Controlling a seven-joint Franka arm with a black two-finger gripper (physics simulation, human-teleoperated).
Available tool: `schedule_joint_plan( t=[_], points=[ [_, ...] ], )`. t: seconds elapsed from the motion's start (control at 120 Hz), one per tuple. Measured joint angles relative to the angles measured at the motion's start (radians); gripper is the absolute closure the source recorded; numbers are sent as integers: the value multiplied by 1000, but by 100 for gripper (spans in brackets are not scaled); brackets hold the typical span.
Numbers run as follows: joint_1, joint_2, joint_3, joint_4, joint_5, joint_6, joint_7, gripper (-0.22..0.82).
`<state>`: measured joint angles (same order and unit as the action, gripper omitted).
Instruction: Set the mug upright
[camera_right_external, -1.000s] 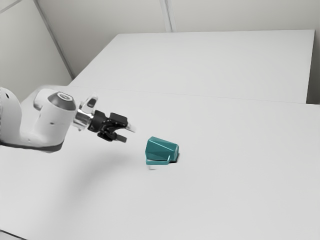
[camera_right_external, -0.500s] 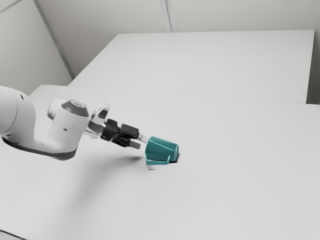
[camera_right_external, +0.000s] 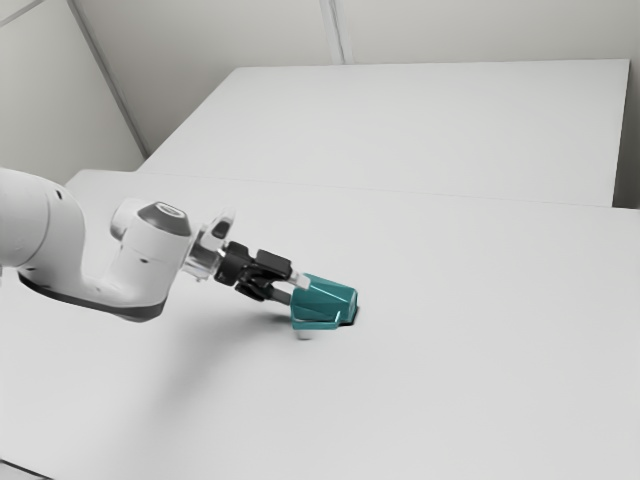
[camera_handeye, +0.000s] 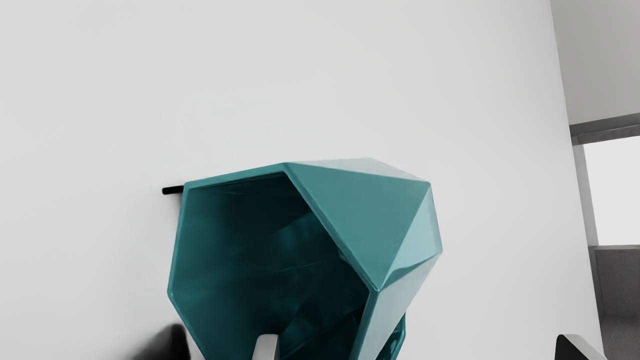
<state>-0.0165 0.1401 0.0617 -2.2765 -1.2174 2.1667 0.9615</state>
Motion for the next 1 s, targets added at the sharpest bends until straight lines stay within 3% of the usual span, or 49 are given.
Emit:
schedule_joint_plan(
  t=[0.592, 1.0],
  points=[
    [0, 21, -9, 11, -16, -4, -37, 11],
    [0, 31, -10, 10, -32, -8, -34, 37]
  ],
)
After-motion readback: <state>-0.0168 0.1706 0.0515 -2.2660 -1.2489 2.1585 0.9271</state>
